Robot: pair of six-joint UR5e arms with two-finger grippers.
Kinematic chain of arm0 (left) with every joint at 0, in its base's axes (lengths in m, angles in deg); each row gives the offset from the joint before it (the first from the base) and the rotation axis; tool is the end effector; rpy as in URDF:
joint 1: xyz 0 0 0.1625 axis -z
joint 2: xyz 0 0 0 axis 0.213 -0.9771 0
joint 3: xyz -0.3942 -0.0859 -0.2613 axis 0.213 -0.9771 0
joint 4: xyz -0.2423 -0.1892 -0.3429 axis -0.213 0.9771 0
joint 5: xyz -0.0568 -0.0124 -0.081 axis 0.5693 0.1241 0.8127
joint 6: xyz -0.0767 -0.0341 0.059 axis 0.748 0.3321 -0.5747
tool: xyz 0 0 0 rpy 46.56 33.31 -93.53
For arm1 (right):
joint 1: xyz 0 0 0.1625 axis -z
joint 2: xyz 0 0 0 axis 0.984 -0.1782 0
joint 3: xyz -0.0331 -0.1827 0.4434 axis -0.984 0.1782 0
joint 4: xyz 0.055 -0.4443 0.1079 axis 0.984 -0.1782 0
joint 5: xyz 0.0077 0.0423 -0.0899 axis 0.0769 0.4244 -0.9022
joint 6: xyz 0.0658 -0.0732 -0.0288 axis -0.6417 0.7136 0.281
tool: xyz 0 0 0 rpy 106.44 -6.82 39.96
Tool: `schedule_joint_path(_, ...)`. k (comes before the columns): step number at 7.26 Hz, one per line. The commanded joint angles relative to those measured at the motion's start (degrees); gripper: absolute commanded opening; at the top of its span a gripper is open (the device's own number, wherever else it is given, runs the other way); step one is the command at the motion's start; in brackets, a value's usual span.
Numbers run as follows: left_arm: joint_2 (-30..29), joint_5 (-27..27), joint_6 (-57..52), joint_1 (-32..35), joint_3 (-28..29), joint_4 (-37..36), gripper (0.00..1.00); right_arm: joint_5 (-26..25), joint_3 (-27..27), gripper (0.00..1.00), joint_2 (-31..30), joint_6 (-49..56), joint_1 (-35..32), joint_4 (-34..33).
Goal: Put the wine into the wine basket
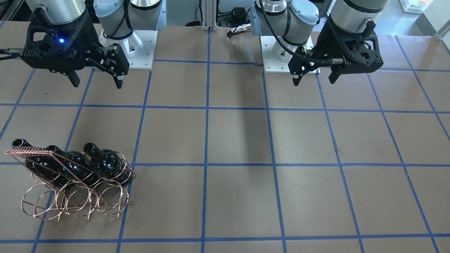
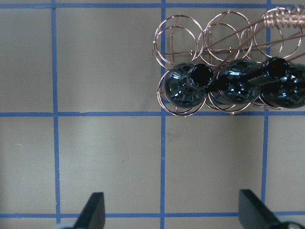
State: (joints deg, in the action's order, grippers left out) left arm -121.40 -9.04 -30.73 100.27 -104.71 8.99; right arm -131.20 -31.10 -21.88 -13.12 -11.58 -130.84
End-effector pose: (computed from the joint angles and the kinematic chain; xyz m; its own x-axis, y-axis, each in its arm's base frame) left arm -0.1155 -0.5291 0.5772 -0.9932 -0.1165 0.0072 -0.1164 0.9931 0.0135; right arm 0.1451 -0.5529 0.5897 -0.9998 -0.0169 0.0089 -0.0178 0.9942 -0.1058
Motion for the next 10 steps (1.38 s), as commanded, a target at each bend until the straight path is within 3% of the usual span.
schedule_joint_path(1, 0.1, 0.0, 0.0, 0.0, 0.0, 0.1, 1.0, 0.9, 0.0, 1.0, 0.1, 1.1, 0.0, -2.8)
schedule_joint_path(10, 0.1, -1.3, -0.2, 0.0, 0.0, 0.4, 1.0, 0.2, -0.1, 1.0, 0.1, 1.0, 0.0, -2.5)
